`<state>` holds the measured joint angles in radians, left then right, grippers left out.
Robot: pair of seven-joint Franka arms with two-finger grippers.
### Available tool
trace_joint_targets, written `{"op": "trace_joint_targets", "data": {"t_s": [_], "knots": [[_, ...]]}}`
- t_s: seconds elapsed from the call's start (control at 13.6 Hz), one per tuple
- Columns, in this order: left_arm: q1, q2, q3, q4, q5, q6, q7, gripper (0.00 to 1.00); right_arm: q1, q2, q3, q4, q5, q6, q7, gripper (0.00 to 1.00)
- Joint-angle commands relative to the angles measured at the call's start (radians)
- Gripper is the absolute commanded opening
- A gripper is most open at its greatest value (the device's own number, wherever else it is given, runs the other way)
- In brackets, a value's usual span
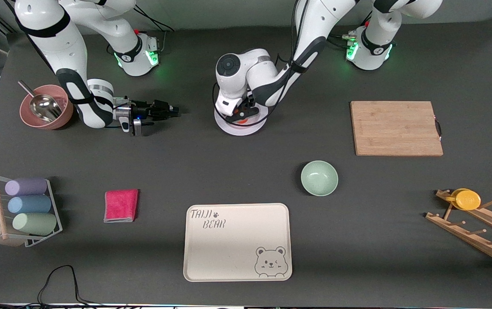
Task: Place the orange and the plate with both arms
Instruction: 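Lower the orange onto the plate and open the left gripper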
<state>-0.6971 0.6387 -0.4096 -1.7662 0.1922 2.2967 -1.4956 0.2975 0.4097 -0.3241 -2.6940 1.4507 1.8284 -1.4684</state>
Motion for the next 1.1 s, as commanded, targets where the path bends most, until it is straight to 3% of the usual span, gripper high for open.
{"op": "trace_joint_targets", "data": {"t_s": [0.0, 0.07, 0.44, 0.81, 1.03], "knots": [[-0.019, -0.010, 0.015, 0.004, 0.021, -0.002, -0.041, 0.32, 0.005, 0.026, -0.003, 0.010, 0.013, -0.014, -0.030, 0.43], [-0.019, -0.011, 0.015, 0.004, 0.021, -0.006, -0.043, 0.99, 0.006, 0.026, -0.001, 0.008, 0.014, -0.014, -0.030, 0.43], [-0.002, -0.042, 0.018, 0.013, 0.019, -0.048, -0.032, 1.00, 0.020, 0.026, 0.002, 0.010, 0.026, -0.014, -0.030, 0.43], [0.148, -0.207, 0.015, 0.031, -0.010, -0.248, 0.121, 1.00, 0.058, 0.034, 0.003, 0.014, 0.079, -0.014, -0.030, 0.43], [0.261, -0.321, 0.021, 0.031, -0.075, -0.388, 0.344, 1.00, 0.100, 0.046, 0.005, 0.023, 0.137, -0.014, -0.032, 0.43]]}}
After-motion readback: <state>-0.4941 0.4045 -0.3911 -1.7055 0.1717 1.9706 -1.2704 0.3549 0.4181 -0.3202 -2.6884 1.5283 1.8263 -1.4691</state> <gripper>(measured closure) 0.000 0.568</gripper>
